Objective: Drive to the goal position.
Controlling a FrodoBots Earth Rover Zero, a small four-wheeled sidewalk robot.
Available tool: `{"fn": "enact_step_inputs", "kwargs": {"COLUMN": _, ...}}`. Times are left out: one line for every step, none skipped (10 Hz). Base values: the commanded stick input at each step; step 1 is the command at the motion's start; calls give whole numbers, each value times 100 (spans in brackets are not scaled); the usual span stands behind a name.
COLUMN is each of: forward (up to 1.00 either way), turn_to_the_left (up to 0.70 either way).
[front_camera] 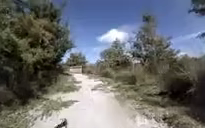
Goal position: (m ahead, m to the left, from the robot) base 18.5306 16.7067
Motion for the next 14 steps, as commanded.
{"fn": "enact_step_inputs", "kwargs": {"forward": 84, "turn_to_the_left": 0}}
{"fn": "enact_step_inputs", "kwargs": {"forward": 84, "turn_to_the_left": 0}}
{"fn": "enact_step_inputs", "kwargs": {"forward": 84, "turn_to_the_left": 0}}
{"fn": "enact_step_inputs", "kwargs": {"forward": 84, "turn_to_the_left": 0}}
{"fn": "enact_step_inputs", "kwargs": {"forward": 84, "turn_to_the_left": 0}}
{"fn": "enact_step_inputs", "kwargs": {"forward": 84, "turn_to_the_left": 0}}
{"fn": "enact_step_inputs", "kwargs": {"forward": 84, "turn_to_the_left": 0}}
{"fn": "enact_step_inputs", "kwargs": {"forward": 84, "turn_to_the_left": 0}}
{"fn": "enact_step_inputs", "kwargs": {"forward": 84, "turn_to_the_left": 0}}
{"fn": "enact_step_inputs", "kwargs": {"forward": 84, "turn_to_the_left": 0}}
{"fn": "enact_step_inputs", "kwargs": {"forward": 84, "turn_to_the_left": 0}}
{"fn": "enact_step_inputs", "kwargs": {"forward": 84, "turn_to_the_left": 0}}
{"fn": "enact_step_inputs", "kwargs": {"forward": 84, "turn_to_the_left": 0}}
{"fn": "enact_step_inputs", "kwargs": {"forward": 84, "turn_to_the_left": 0}}
